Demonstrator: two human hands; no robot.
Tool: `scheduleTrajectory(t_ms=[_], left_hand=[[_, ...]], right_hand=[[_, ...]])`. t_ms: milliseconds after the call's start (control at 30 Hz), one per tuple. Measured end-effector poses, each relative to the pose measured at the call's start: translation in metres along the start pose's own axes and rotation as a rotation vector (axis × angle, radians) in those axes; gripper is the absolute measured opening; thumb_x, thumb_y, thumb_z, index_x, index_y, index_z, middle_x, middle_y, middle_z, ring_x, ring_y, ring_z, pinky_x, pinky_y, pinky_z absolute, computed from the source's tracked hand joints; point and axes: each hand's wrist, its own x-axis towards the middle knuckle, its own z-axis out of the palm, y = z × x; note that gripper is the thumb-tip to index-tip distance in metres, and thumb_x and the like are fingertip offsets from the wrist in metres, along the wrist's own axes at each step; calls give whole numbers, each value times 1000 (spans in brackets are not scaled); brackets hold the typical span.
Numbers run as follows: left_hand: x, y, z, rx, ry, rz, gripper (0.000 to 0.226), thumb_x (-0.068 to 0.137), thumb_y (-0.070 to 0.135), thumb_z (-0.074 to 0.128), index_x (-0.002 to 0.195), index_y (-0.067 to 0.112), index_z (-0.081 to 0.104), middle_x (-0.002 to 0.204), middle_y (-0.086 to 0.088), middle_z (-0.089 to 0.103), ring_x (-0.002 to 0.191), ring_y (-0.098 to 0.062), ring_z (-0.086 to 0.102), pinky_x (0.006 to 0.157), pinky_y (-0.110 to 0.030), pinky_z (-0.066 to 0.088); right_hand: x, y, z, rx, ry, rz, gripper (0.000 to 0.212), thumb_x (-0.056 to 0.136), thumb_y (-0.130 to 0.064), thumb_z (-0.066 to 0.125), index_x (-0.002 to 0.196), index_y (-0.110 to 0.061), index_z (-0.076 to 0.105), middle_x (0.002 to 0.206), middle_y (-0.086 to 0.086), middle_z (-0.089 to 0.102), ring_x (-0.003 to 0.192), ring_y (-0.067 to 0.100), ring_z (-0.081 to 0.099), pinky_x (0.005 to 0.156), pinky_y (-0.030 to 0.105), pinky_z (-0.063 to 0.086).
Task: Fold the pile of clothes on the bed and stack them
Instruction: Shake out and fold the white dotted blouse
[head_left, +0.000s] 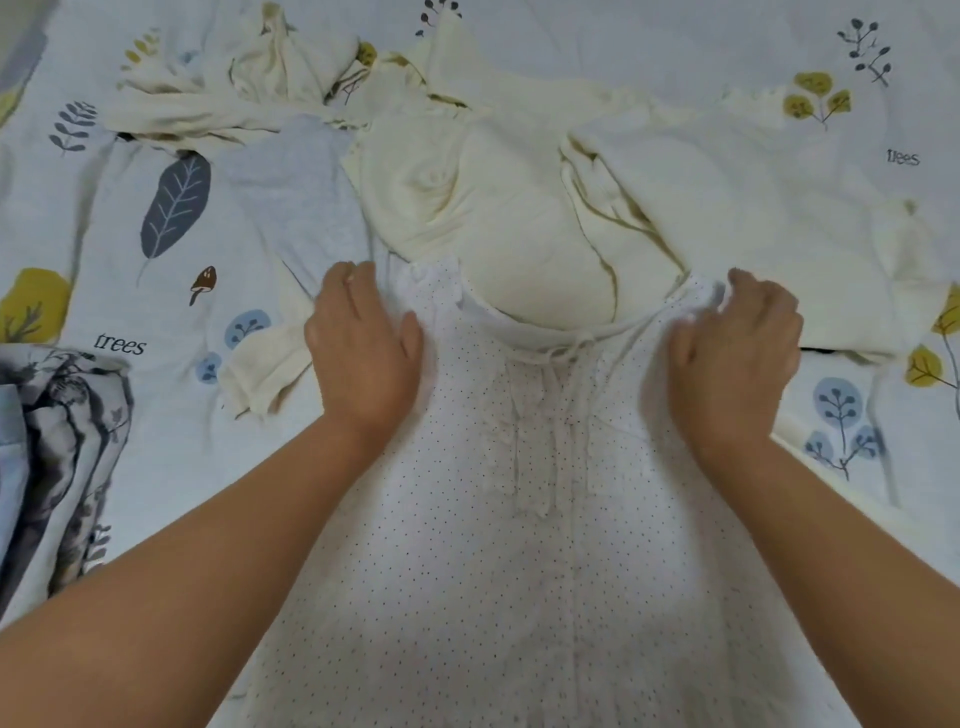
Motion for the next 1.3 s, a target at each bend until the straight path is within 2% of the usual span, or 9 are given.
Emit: scheduleTrajectory(t_ms=[100,233,367,500,867,1000,1100,1200,1300], left_hand=[[-25,-4,12,204,-264,258,69,95,46,25,149,9,4,156,-19,7,144,-30,6,114,-51,6],[-26,-16,36,393,-644,238,69,88,60,2,139,23,-28,153,-4,-28,141,-20,-25,112,-52,-11],[-26,-8,21,174,-562,228,69,94,53,21,150,16,3,158,-7,-5,145,-23,-5,112,-52,-9],[-52,-14,-23,-81,-234,85,41,92,19,50,131,4,46,136,-17,45,127,-33,39,106,-47,27],[-166,-56,-95,-107,-499,-644,42,94,21,49,128,-2,41,117,-21,55,106,-37,52,88,-41,40],[-187,-64,-109,-17,-585,-663,28,93,30,52,73,10,53,70,-5,55,74,-28,56,68,-36,43],[-198,-71,-119,-47,-659,-683,30,88,25,60,65,9,51,63,-2,54,66,-23,56,59,-31,41],[-205,-70,-129,-29,-672,-605,26,85,18,62,63,10,50,61,-3,52,57,-17,48,51,-27,33],[-210,-55,-140,55,-574,-444,18,85,13,59,74,3,50,57,-3,48,54,-17,44,48,-27,29]], right_hand=[[-33,4,11,-228,-237,-240,66,93,-32,43,147,-4,17,152,26,13,142,36,11,113,51,7],[-42,16,31,-435,-525,-249,70,96,-50,18,149,-14,-11,154,12,-23,143,25,-20,113,52,-6],[-38,9,15,-273,-497,-267,63,97,-42,32,149,-13,12,157,15,-3,145,28,-3,114,52,2],[-64,24,-25,-12,-291,-234,47,93,-17,50,138,-6,42,148,21,30,138,34,26,111,49,18],[-167,100,-97,-23,-518,403,63,89,-17,58,144,-9,27,139,24,33,123,40,37,99,50,34],[-174,113,-107,36,-631,626,57,87,-17,58,138,-7,34,129,24,43,110,39,47,91,48,40],[-174,120,-115,100,-736,626,59,88,-14,58,140,-5,32,119,19,54,93,31,55,81,40,48],[-173,121,-124,35,-812,530,56,88,-15,57,138,-5,35,122,16,54,103,31,55,84,38,46],[-175,110,-135,-91,-786,335,40,89,-13,51,127,-7,44,87,-1,52,71,14,50,55,25,38]])
